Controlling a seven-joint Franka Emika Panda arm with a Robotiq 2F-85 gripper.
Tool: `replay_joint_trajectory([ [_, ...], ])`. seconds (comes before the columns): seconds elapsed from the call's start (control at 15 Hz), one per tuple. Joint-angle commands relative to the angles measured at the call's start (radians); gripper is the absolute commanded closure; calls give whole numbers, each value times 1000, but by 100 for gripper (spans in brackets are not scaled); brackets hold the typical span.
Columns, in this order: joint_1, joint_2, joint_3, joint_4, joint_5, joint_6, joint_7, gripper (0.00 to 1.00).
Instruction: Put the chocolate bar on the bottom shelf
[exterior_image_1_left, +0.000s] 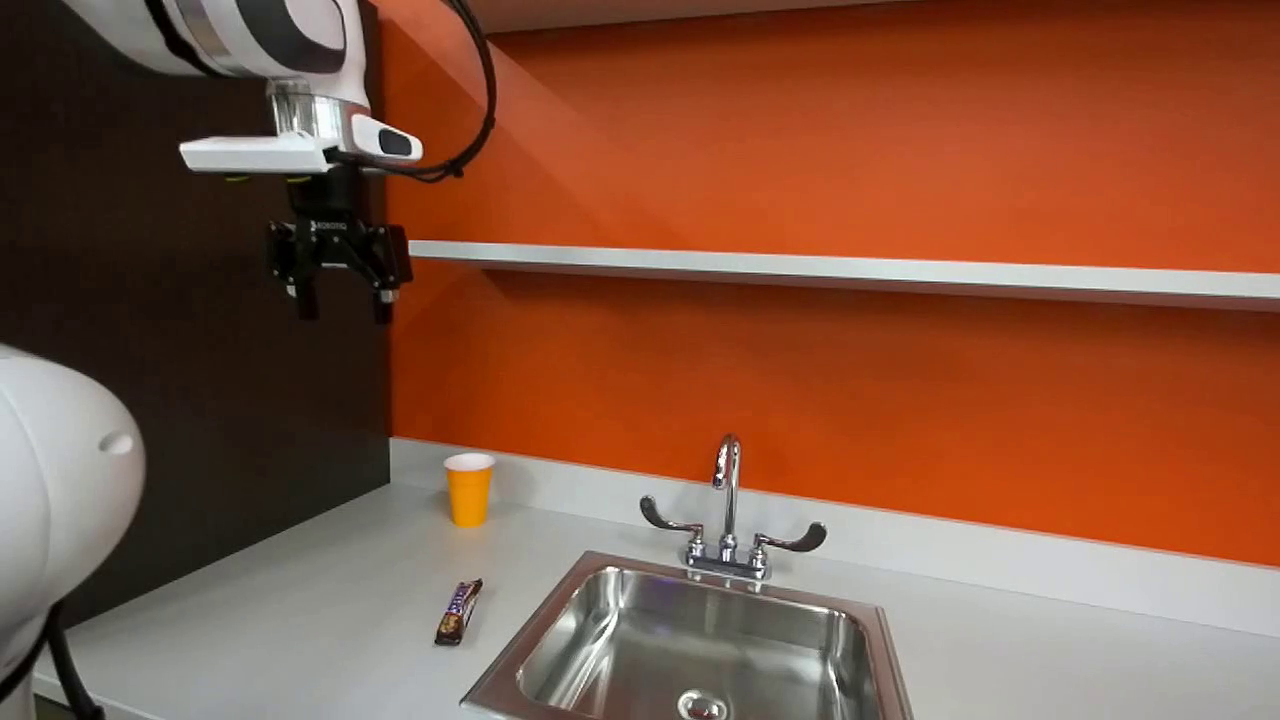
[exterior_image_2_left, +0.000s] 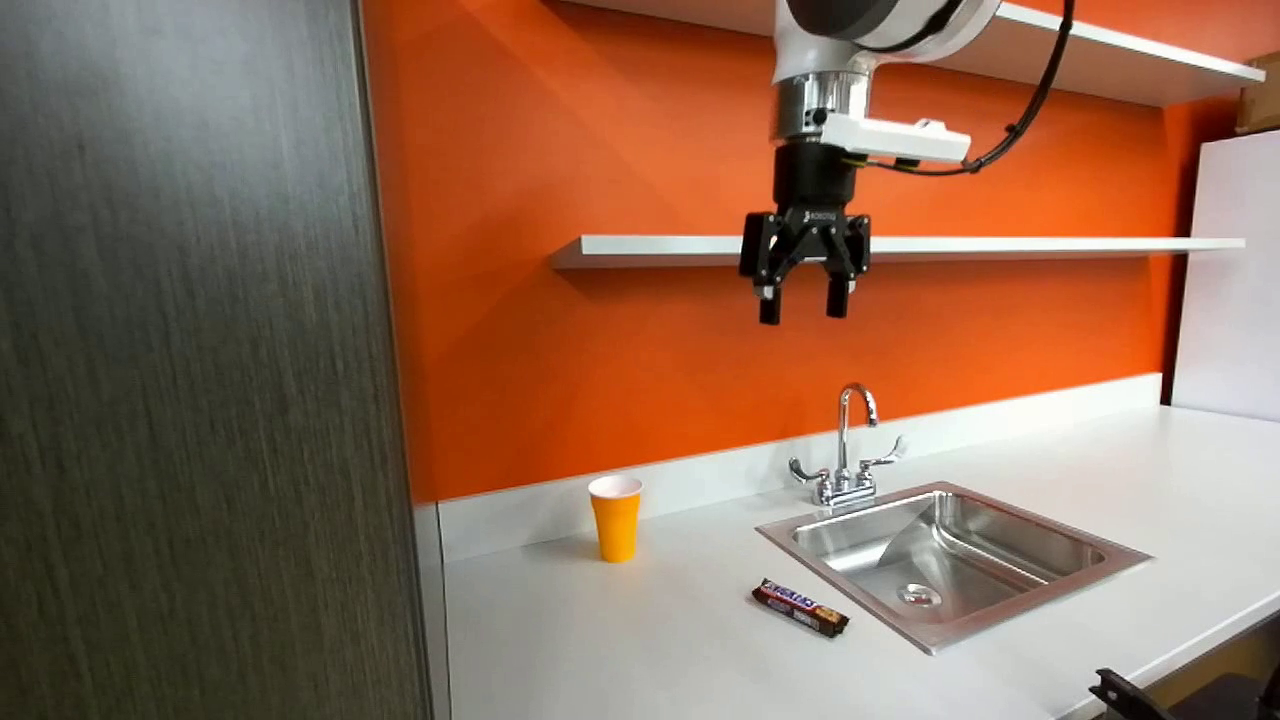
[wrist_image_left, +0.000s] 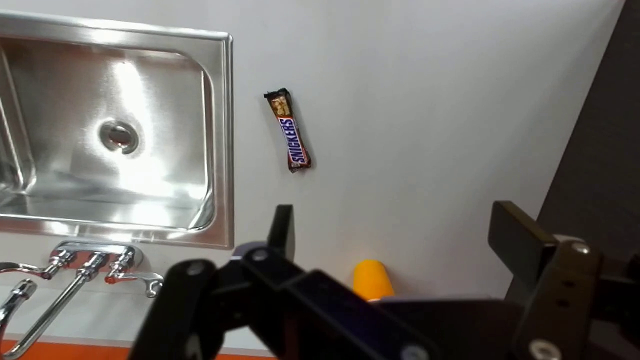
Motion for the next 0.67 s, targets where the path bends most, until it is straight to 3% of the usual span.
replay_joint_trajectory([
  [0.0,-5,105,-4,-50,-22,155,-21,0],
  [0.6,-35,386,-44,-132,-107,459,-31,0],
])
